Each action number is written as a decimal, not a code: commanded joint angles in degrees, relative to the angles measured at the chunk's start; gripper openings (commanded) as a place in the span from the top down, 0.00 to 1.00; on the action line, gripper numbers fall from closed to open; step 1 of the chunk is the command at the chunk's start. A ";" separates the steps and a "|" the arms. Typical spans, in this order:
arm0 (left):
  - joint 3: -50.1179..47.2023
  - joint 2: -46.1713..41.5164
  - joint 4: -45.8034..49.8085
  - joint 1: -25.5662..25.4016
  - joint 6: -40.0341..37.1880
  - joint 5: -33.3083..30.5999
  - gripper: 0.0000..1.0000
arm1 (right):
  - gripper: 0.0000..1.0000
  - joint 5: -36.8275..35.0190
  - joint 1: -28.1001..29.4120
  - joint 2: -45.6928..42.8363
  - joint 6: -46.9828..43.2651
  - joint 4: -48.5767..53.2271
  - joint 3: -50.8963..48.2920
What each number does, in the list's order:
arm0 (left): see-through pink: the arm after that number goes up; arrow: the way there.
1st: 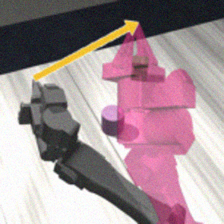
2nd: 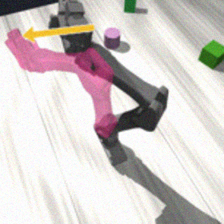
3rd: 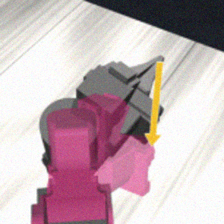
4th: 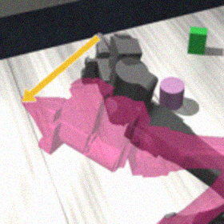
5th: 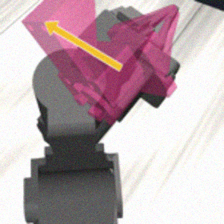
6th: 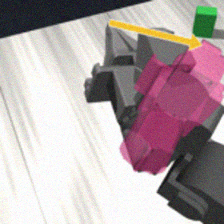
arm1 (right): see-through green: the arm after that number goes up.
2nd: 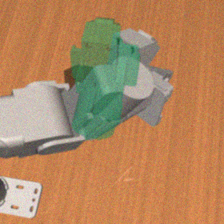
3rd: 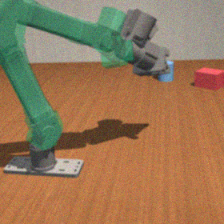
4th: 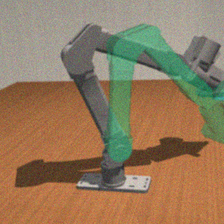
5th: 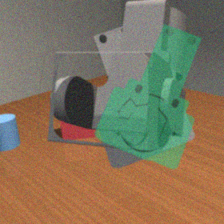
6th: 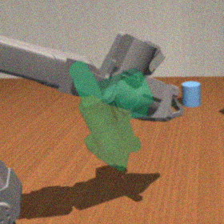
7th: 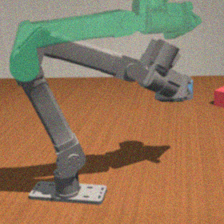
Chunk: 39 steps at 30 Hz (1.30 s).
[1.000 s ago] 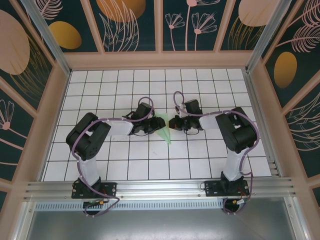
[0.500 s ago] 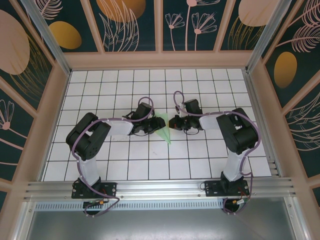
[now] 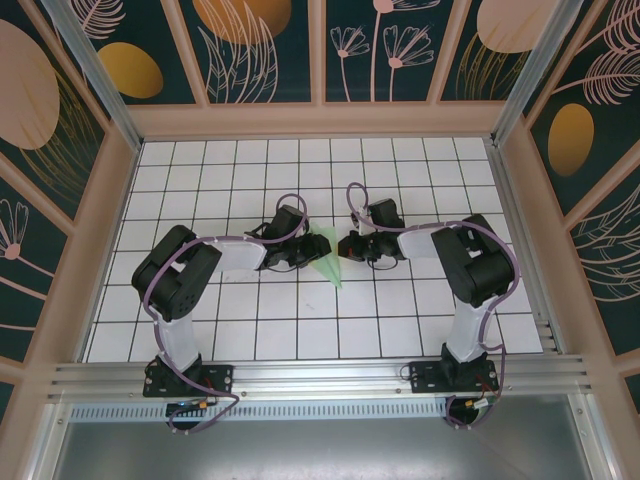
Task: Fold a paper plane with a square sheet of paper (fold left side to right side)
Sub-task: Fourth fold the wing at the center of the table.
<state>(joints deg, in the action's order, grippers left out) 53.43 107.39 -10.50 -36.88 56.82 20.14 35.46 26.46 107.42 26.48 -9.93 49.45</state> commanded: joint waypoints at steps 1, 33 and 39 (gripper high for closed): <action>1.57 -1.30 3.61 -0.40 -1.52 -0.72 0.55 | 0.96 -1.93 0.70 3.15 -0.64 4.23 0.07; 9.62 5.52 6.61 0.18 -3.25 -1.63 0.66 | 0.96 -2.91 1.36 3.49 -1.17 5.03 0.18; 6.87 6.14 5.27 0.19 -2.56 -2.04 0.66 | 0.96 -3.13 1.35 3.18 -1.55 5.43 0.64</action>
<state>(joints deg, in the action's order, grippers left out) 62.13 111.90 -4.54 -36.86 54.08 18.83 35.46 26.52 107.66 26.13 -8.58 50.17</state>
